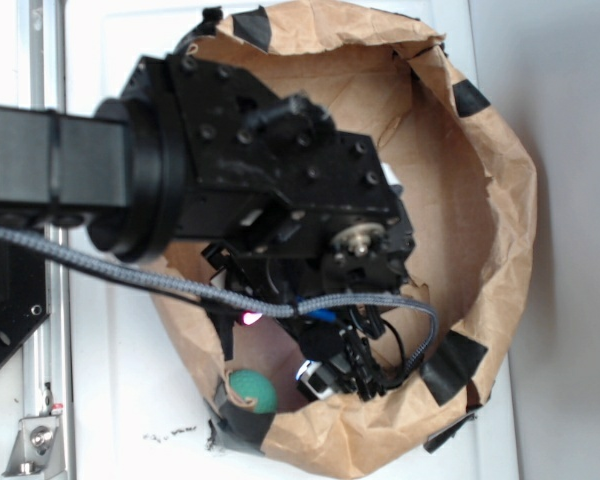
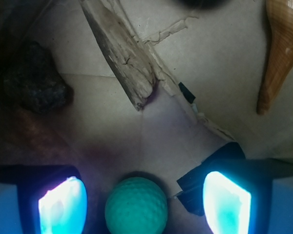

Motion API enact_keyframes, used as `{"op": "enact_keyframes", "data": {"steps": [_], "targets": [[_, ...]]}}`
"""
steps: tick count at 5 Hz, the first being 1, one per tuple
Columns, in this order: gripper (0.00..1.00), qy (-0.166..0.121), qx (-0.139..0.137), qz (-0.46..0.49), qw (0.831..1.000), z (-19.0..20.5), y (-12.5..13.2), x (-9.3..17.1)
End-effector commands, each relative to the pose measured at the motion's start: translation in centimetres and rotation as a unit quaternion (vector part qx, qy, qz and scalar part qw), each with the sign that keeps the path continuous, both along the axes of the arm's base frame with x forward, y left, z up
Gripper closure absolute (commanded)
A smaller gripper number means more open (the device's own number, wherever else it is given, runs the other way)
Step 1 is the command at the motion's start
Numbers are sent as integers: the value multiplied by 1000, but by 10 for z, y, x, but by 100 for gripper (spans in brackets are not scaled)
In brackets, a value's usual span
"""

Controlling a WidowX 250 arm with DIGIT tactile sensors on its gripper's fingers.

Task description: Grab the green ball.

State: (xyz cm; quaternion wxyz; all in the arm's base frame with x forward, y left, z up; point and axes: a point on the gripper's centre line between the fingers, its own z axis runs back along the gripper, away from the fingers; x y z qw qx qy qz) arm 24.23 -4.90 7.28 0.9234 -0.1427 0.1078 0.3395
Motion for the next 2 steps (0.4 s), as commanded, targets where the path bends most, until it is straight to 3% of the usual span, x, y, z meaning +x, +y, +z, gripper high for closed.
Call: {"op": "enact_keyframes", "data": {"steps": [1, 2], "targets": [[0, -9, -23, 21, 999, 6, -14, -8], [0, 11, -26, 23, 999, -2, -21, -21]]}}
